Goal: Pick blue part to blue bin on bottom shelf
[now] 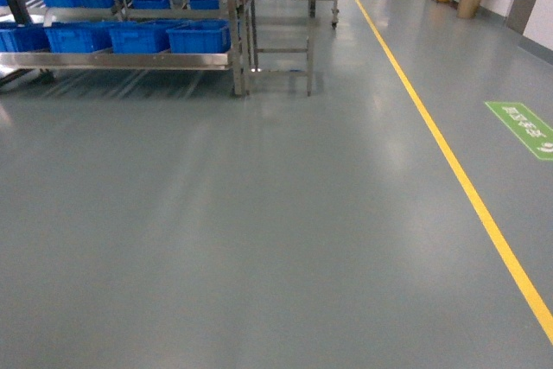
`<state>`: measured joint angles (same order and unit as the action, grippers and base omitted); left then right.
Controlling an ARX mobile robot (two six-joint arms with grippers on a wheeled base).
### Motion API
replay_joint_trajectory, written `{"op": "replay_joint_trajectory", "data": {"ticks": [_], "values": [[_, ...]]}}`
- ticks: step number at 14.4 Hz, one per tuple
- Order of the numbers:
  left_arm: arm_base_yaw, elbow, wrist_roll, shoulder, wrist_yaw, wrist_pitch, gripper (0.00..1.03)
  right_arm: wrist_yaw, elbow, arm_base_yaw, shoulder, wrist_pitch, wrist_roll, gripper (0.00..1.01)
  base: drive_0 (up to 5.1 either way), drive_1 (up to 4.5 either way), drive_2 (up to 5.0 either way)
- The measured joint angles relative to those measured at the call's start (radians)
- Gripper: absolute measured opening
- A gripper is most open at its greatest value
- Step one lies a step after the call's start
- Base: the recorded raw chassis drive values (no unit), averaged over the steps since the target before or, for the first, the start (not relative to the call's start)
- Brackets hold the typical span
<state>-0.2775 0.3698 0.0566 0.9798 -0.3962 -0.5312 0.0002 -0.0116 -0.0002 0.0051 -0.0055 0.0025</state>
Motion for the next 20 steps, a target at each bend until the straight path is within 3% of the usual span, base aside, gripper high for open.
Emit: {"op": "replay_joint_trajectory", "data": {"ticks": [20], "values": [[0.000, 0.000, 0.000, 0.002, 0.000, 0.001, 0.44, 0.000, 0.000, 0.000, 0.000, -0.003, 0.000, 0.98, 0.0, 4.34, -4.3]]}}
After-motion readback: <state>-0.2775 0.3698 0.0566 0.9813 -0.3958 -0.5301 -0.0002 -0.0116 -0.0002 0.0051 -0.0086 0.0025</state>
